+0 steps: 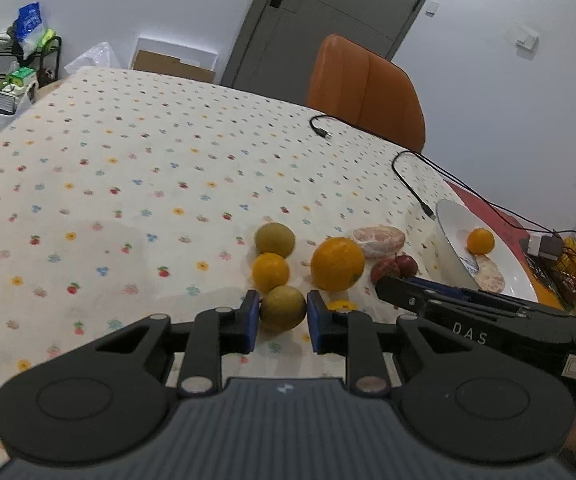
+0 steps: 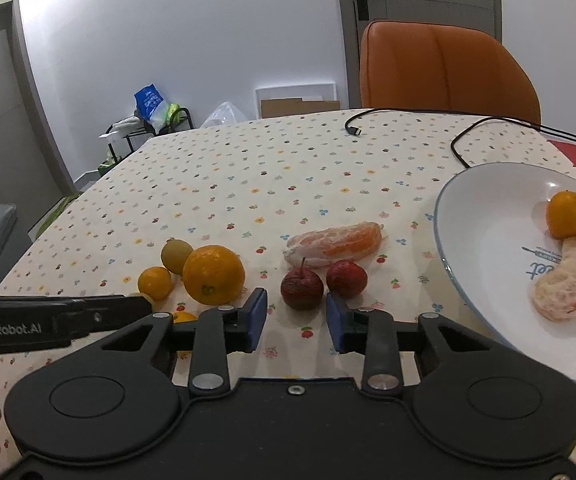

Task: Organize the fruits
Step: 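Grasp the small red apple with the right tool while the left tool grasps an olive-green fruit, then carry both fruits into the white plate and open both tools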

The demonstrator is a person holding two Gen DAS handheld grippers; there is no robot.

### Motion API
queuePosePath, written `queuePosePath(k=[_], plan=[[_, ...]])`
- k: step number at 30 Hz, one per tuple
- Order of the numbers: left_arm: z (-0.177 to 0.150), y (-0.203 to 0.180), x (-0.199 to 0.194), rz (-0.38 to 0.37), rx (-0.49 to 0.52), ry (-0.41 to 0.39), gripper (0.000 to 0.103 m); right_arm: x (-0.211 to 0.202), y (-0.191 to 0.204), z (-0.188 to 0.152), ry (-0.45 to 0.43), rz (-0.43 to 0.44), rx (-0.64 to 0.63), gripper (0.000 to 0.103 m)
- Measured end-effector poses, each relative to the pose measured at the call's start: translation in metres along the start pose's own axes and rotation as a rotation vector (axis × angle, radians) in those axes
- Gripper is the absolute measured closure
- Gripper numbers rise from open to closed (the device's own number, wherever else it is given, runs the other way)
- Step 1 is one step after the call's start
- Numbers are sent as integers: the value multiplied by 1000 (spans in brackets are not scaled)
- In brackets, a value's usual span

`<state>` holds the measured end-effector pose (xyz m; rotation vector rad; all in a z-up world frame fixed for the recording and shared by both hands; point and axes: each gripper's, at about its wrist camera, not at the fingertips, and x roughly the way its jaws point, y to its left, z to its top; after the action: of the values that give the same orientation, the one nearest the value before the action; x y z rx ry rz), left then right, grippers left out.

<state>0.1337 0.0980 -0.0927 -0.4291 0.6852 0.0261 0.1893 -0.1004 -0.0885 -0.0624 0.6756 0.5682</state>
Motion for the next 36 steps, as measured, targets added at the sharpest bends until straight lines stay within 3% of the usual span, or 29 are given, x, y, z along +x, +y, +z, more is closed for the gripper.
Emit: queuePosePath(k=[6, 8, 17, 36], plan=[[5, 10, -8, 22, -11, -34, 79, 8, 3, 1, 7, -23, -5, 70], [6, 12, -8, 29, -17, -37, 79, 8, 3, 1, -1, -36, -8, 81], [9, 2, -15, 44, 19, -65, 79, -12, -9, -4, -37, 7, 49, 81], [14, -72, -20, 4, 147, -108, 79, -71, -43, -2, -196, 36, 98, 81]])
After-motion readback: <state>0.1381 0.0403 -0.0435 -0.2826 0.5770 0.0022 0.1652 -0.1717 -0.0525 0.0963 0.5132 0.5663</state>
